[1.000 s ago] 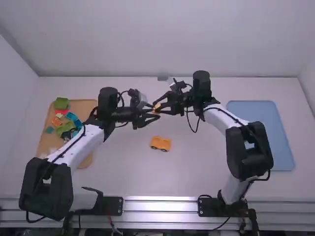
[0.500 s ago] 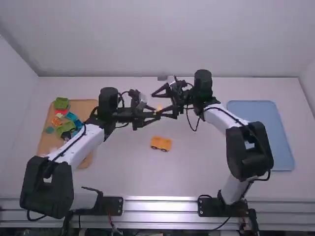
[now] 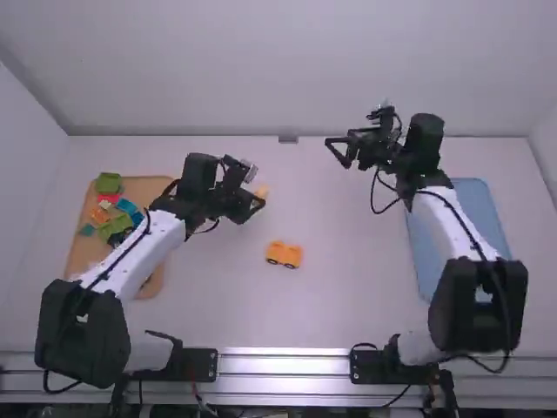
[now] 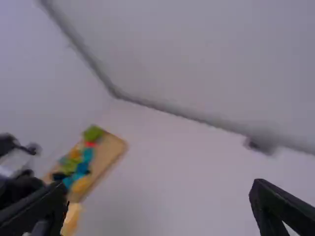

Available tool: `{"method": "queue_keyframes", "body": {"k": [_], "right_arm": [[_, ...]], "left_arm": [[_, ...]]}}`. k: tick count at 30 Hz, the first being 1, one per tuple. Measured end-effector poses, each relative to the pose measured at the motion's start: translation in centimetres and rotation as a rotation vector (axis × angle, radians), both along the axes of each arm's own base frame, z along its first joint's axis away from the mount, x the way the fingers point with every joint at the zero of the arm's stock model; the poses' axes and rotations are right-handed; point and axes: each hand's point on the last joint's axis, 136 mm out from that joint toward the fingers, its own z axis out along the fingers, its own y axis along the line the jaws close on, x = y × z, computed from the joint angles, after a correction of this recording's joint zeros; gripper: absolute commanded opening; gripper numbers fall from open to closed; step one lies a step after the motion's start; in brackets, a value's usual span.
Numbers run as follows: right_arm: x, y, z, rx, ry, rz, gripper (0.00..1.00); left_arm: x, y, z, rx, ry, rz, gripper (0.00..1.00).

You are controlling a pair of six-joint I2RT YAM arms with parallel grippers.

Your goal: Assemble lego blocks to make yellow taxi

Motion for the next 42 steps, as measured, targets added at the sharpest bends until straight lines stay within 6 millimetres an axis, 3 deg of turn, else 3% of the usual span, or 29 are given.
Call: {"method": "queue_keyframes", "body": {"k": [2,5,7,10,13,17,25,29,39,42], "right_arm": [[-1.8,0.0,0.0,-0.144,0.003,-0.061,0.99],[-4.5,1.0,0.6,-0.283,-0.047,-0.033,0.99],[-6.7,2.4,1.2,-0.381,-0.142,0.037,0.99],[-7.7,3.5,0.8,-0.424,-0.235,0.088,0.99],[-8.3,4.5,-0.9,-0.440,-0.269,0.129,0.99],[-9.2,6.7,-4.1,-0.436,-0.337,0.192,0.99],[-10.0,8.7,-3.9,-0.380,-0.394,0.212,0.99],[-10.0,8.6,-3.9,-0.376,-0.387,0.208,0.99],[-10.0,8.6,-4.0,-0.375,-0.384,0.208,0.99],[-10.0,8.6,-4.0,-0.376,-0.380,0.207,0.99]], "left_arm": [[0.5,-0.1,1.5,0.068,-0.007,0.048,0.08],[0.6,0.5,2.0,0.126,0.014,0.133,0.07],[-0.2,2.2,0.6,0.189,0.097,0.246,0.03],[-1.0,4.5,-1.4,0.240,0.181,0.378,0.02],[-1.5,5.5,-3.2,0.262,0.229,0.448,0.02],[-2.0,5.5,-7.3,0.282,0.336,0.487,0.02],[-3.1,5.5,-14.2,0.344,0.541,0.594,0.02],[-4.2,6.1,-15.6,0.323,0.645,0.740,0.02],[-7.0,6.0,-15.9,0.057,0.944,1.334,0.02],[-7.1,5.7,-15.9,-0.018,0.984,1.456,0.02]]}}
